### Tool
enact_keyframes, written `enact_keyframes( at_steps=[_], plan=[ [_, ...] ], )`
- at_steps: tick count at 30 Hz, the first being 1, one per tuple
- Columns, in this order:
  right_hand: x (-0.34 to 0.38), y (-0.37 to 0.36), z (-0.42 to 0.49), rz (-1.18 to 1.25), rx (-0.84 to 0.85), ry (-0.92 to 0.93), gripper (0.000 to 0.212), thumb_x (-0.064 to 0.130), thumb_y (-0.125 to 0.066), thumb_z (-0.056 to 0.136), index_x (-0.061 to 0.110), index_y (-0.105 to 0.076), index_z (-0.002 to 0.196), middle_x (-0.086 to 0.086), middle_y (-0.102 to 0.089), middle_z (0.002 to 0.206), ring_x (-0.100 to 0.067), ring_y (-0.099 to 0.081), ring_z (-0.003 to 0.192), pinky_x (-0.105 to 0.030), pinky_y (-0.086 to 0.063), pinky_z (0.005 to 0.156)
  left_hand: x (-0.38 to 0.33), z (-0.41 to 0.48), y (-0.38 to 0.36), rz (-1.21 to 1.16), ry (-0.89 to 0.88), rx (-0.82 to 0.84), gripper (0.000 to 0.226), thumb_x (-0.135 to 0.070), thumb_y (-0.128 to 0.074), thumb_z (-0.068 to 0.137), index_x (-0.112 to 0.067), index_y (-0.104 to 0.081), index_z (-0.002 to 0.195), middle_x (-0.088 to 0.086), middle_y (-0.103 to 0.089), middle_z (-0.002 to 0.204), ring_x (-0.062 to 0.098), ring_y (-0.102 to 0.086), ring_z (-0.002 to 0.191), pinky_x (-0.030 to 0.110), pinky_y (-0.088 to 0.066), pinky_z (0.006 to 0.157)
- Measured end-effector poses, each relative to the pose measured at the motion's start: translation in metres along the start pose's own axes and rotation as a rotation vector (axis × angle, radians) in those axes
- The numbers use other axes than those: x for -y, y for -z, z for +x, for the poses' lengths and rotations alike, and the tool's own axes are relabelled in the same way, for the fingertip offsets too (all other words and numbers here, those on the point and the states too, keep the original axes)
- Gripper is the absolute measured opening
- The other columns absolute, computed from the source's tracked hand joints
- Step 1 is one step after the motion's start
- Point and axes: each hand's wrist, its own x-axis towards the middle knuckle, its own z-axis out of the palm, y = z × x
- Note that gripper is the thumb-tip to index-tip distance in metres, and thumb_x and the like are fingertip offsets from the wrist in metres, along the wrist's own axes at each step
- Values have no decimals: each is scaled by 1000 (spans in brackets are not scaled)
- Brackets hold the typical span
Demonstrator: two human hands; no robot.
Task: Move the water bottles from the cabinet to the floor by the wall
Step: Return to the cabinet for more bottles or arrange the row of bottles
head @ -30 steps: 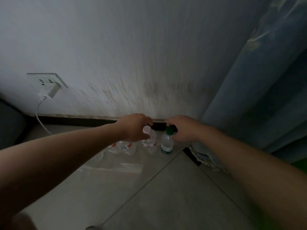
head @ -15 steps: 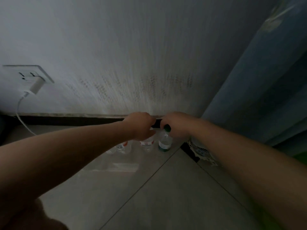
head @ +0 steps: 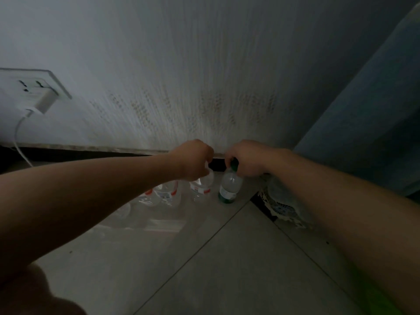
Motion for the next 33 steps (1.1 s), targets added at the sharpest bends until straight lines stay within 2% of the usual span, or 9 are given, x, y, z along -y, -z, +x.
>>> enact_keyframes(
  at_steps=[5,9,12,17,24,30,33],
  plan=[
    [-7,2,0,30,-24,-17,35,23,-71,83,23,-64,117,-3,-56,119,-16,-50,95,-29,-47,76,-1,2,-1,-15,-23,-2,27,-23,-69,86,-20,-64,113,-4,-50,97,17,-52,95,27,-37,75],
    [-14,3,-2,77,-62,-49,34,23,-72,82,20,-66,116,-3,-58,119,-17,-53,99,-30,-50,79,-2,8,0,-42,-28,-9,28,-21,-70,83,-23,-66,110,-2,-59,102,16,-54,96,28,-41,77],
    [-18,4,-4,100,-90,-87,37,25,-73,82,19,-66,117,-5,-58,121,-20,-56,106,-33,-52,86,-4,12,2,-69,-28,-13,31,-16,-70,81,-25,-67,111,-1,-60,108,19,-56,105,29,-44,84],
    [-24,3,-1,117,-106,-125,37,26,-74,81,18,-66,116,-5,-60,121,-20,-57,106,-29,-51,84,-9,18,4,-79,-66,-1,33,-11,-69,81,-23,-69,112,0,-63,111,18,-56,107,24,-38,81],
    [-30,0,2,157,-142,-153,37,30,-77,79,17,-68,112,-4,-63,117,-19,-58,104,-26,-48,78,-15,27,5,-117,-114,-10,35,-6,-69,79,-22,-70,110,1,-64,111,19,-58,104,25,-41,82],
    [-31,-3,7,141,-161,-140,40,33,-79,75,16,-68,109,-5,-63,115,-20,-59,101,-29,-51,81,-18,33,2,-110,-104,38,40,-7,-67,77,-24,-67,113,5,-61,112,23,-57,105,40,-50,89],
    [-33,-5,6,136,-157,-124,40,32,-79,76,15,-66,111,-6,-62,114,-17,-54,94,-27,-48,77,-19,35,-1,-82,-84,38,44,-18,-70,79,-25,-61,121,4,-61,117,24,-57,108,38,-50,88]
  ],
)
